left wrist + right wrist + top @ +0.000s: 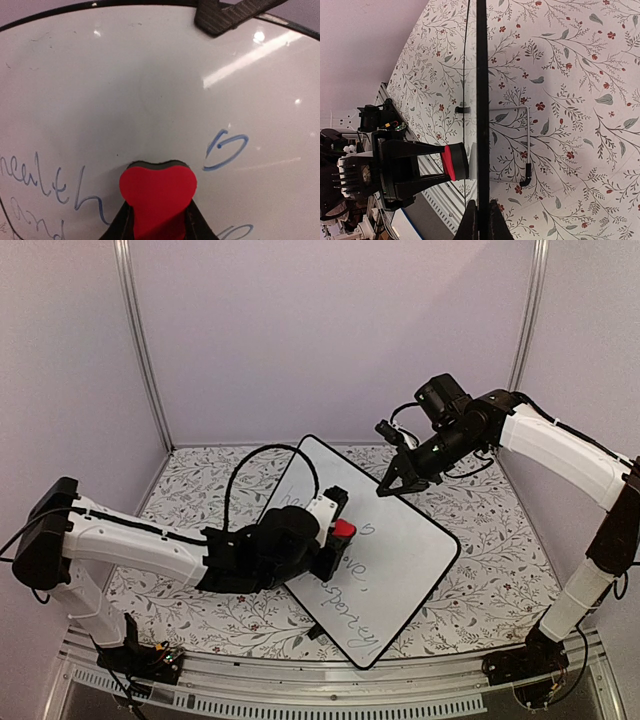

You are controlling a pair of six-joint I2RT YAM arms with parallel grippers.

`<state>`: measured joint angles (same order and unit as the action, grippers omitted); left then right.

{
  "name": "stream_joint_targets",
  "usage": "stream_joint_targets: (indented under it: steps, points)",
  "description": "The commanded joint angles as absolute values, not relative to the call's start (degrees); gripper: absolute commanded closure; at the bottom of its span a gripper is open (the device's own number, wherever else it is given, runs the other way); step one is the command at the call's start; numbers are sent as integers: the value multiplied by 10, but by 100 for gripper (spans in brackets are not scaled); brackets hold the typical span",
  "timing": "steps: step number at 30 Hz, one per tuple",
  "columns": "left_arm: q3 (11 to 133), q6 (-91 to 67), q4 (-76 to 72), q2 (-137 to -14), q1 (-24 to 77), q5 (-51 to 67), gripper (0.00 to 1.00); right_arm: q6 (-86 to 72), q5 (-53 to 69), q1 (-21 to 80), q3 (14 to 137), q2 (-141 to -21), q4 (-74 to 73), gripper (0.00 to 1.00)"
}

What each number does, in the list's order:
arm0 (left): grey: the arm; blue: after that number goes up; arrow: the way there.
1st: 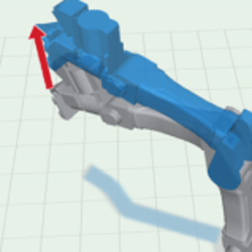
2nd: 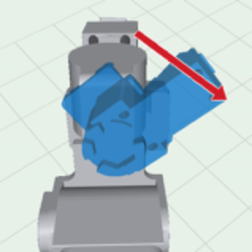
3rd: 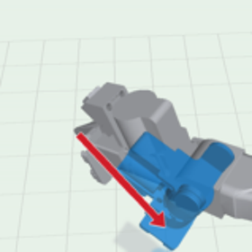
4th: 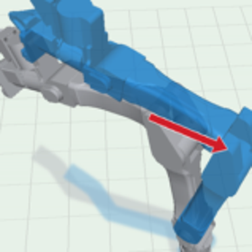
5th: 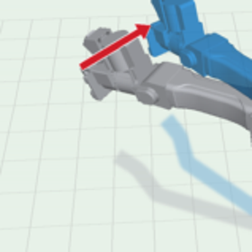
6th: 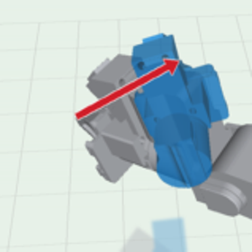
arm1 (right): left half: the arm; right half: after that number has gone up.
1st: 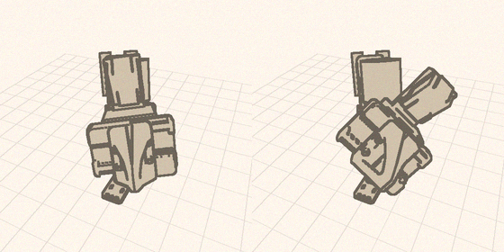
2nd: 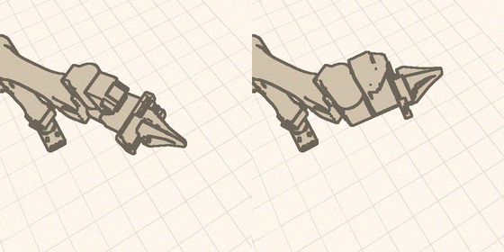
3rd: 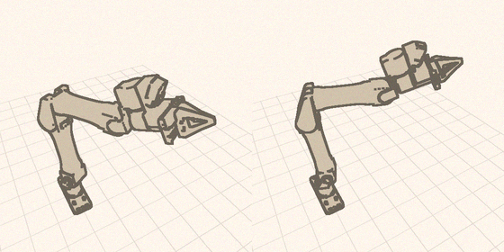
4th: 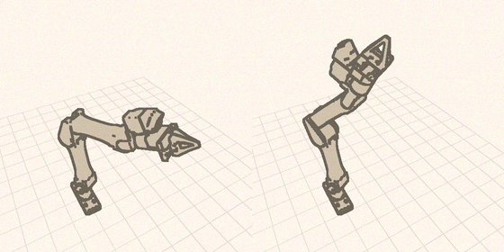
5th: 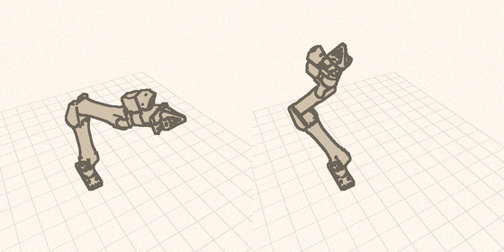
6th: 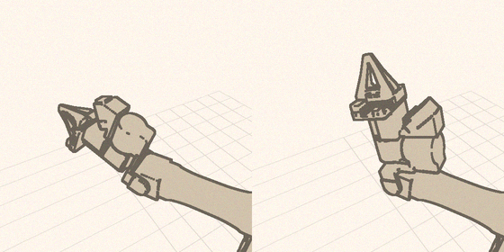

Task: Erase the whiteboard
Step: Erase the center of the whiteboard.

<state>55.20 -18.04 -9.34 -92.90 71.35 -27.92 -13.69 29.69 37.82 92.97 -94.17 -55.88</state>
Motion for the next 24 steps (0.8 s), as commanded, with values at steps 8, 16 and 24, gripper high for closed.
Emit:
stream_joint_targets:
  steps: [8,16,24]
  points:
    - [560,-151,-109,-940,735,-237,100,-132,323,383,940,-933,-530,100]
    - [606,-138,-92,-963,736,-254,100,-132,323,383,940,-932,-531,100]
    - [628,-125,-80,-965,724,-274,100,-133,323,383,939,-928,-530,100]
